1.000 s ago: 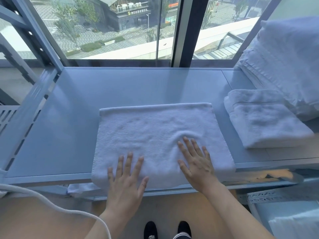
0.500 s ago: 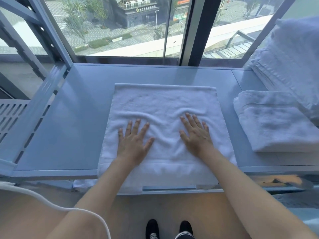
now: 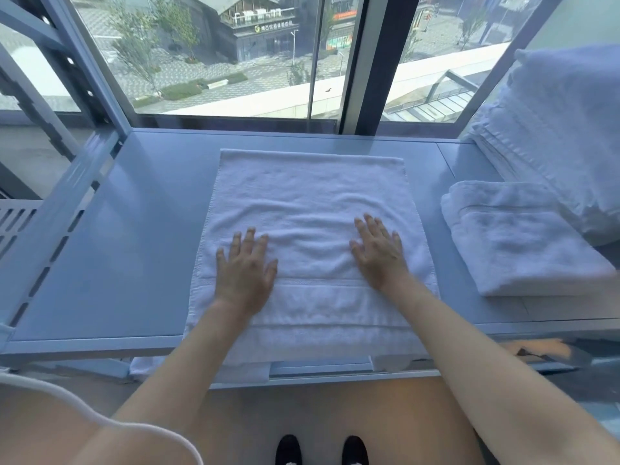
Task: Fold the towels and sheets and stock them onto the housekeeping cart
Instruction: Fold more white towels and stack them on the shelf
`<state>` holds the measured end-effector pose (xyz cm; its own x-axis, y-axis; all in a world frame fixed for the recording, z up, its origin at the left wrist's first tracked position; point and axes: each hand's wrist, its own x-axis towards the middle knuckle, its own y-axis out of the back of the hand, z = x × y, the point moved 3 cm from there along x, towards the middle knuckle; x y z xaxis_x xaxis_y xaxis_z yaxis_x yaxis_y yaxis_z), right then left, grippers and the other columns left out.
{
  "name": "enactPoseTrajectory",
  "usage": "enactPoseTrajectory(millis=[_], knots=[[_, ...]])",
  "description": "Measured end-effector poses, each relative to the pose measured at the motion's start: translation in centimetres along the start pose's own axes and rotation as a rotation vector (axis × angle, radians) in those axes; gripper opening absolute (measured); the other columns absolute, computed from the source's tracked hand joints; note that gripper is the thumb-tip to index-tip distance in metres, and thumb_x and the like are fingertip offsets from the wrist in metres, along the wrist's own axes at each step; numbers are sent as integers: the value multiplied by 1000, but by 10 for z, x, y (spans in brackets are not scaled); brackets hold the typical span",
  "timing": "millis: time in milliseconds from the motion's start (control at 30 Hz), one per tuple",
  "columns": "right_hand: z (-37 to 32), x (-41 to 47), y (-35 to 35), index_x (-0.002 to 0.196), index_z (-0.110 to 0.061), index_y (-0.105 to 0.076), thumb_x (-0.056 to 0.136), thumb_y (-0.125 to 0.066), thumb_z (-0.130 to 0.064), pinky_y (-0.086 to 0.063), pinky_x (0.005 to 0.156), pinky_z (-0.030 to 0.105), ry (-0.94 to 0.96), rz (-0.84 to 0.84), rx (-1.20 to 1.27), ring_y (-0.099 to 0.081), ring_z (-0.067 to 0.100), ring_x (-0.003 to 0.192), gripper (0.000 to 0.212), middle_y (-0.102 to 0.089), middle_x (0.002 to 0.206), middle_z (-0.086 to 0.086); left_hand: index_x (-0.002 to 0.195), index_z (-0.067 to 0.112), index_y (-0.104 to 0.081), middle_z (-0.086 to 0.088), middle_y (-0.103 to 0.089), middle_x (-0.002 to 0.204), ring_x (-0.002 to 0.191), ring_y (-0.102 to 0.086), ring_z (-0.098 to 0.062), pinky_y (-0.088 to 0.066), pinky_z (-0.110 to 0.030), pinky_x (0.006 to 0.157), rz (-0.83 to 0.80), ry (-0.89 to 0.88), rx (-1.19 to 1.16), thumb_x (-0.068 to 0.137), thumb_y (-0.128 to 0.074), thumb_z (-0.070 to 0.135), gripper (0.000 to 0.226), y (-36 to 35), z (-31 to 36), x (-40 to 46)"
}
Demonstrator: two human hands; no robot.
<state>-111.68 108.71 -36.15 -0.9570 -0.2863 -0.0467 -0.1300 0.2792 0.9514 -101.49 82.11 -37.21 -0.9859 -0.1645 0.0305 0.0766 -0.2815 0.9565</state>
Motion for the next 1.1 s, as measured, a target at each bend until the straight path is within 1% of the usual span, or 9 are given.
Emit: enactPoseTrajectory(millis=[67,133,233,300,533,667,767,900,1100], knots=[[-21,-42,-10,162,-28,-25,104,-38,-48,-9,124,50,152,5,51,-6,15,158,63,-13,172,-6,158,28,-35,-2,-20,170,157,-16,-28,-20,-62,121,5,-146,-28,101,-42,50,62,-3,15,-36],[-38,-84,-25,162,-33,-24,102,-31,-56,-3,124,46,244,-35,58,2,10,158,65,-9,172,-12,160,37,-29,4,-14,172,159,-9,-23,-16,-60,123,-75,-197,4,100,-30,59,64,-13,24,-69],[-41,-111,-42,164,-35,-14,103,-26,-58,4,126,44,237,-57,-37,13,8,157,65,3,171,-15,163,43,-12,10,4,172,158,11,-18,-1,-54,126,-126,-194,84,100,-12,66,67,-25,18,-91],[-39,-106,-44,164,-36,-9,104,-24,-58,5,126,43,225,-48,-62,17,7,156,66,8,171,-16,163,44,-8,13,9,172,157,17,-15,3,-51,127,-115,-207,83,99,-8,70,69,-25,13,-86],[-43,-47,-45,163,-38,-10,104,-29,-57,-1,127,49,209,-68,-53,10,9,157,66,3,171,-15,162,46,-9,13,2,172,158,11,-15,3,-52,126,-150,-204,50,92,-15,78,77,-18,4,-28],[-51,-22,-35,164,-37,-12,105,-35,-54,-1,127,49,185,-86,-37,5,11,158,65,0,172,-13,162,42,-14,10,-1,173,159,8,-16,1,-55,126,-183,-202,48,96,-30,74,75,-7,6,0],[-58,-22,-28,164,-33,-14,102,-42,-55,-2,126,51,215,-111,-10,2,14,158,71,-1,172,-11,159,37,-28,6,-7,172,159,-4,-22,-11,-62,123,-168,-234,67,97,-44,66,70,-1,15,1],[-63,-43,-33,162,-30,-27,100,-50,-51,-6,126,56,320,-160,-20,-7,13,158,70,-12,171,-12,138,29,-58,0,-42,160,149,-36,-23,-33,-60,111,-44,-339,12,97,-60,45,44,-4,32,-20],[-65,-44,-29,156,-24,-41,103,-48,-26,-19,122,52,370,-84,-65,-23,18,155,54,-27,168,-5,123,24,-69,0,-60,143,133,-54,-24,-42,-57,103,53,-315,-24,97,-62,28,27,2,31,-19]])
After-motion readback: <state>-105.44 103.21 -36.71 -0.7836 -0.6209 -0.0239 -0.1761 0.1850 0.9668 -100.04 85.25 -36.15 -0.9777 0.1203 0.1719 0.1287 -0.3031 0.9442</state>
